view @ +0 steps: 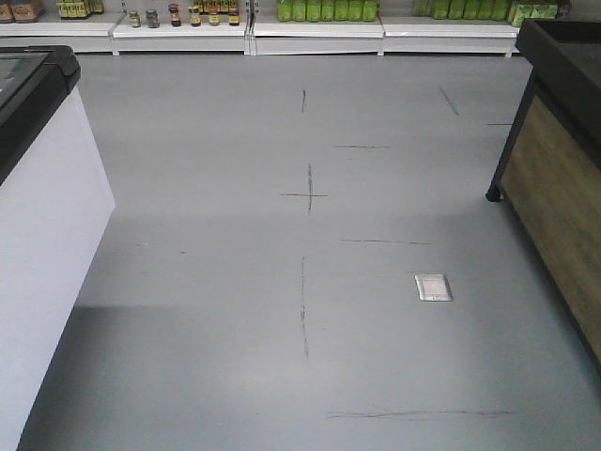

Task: Pick three apples into basket with both arms
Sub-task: 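Drive the base forward across the floor toward the fruit tables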

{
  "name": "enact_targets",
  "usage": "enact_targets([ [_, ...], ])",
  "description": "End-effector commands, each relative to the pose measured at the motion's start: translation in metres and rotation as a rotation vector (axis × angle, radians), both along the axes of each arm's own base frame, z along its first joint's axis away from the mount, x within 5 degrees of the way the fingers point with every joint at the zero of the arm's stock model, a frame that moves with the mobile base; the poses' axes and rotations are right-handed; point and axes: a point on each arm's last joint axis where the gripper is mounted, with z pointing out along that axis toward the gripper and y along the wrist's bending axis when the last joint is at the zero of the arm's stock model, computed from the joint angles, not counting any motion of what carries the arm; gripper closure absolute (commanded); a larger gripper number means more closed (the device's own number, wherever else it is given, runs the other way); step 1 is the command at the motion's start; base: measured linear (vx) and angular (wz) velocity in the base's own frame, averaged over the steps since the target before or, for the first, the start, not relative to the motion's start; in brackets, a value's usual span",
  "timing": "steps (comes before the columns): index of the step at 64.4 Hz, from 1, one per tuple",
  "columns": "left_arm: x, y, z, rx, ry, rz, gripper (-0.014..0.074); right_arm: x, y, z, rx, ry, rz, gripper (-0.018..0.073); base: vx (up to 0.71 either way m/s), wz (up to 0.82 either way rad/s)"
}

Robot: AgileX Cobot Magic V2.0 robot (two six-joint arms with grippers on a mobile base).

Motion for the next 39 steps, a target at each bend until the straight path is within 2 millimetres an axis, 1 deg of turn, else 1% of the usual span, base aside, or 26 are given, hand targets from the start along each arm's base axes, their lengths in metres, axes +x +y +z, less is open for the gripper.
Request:
enact_targets([
  [1, -0.0001, -0.0004, 0.0192, -0.005, -0.119, -0.004, 0.0603, 0.002, -0.0001, 0.0056, -0.017, -0.067, 0.004, 0.0564, 0.0, 0.01],
  [18, -0.0001, -0.0004, 0.0192, -0.005, -0.119, -0.004, 0.0603, 0.002, -0.0001, 0.0056, -0.017, -0.067, 0.004, 0.0564, 0.04, 0.0],
  [39, -0.0001, -0.0003, 0.0192, -0.005, -0.119, -0.003, 0.0603, 0.002, -0.0001, 0.0056, -0.017, -0.067, 0.004, 0.0564, 0.15, -0.01],
])
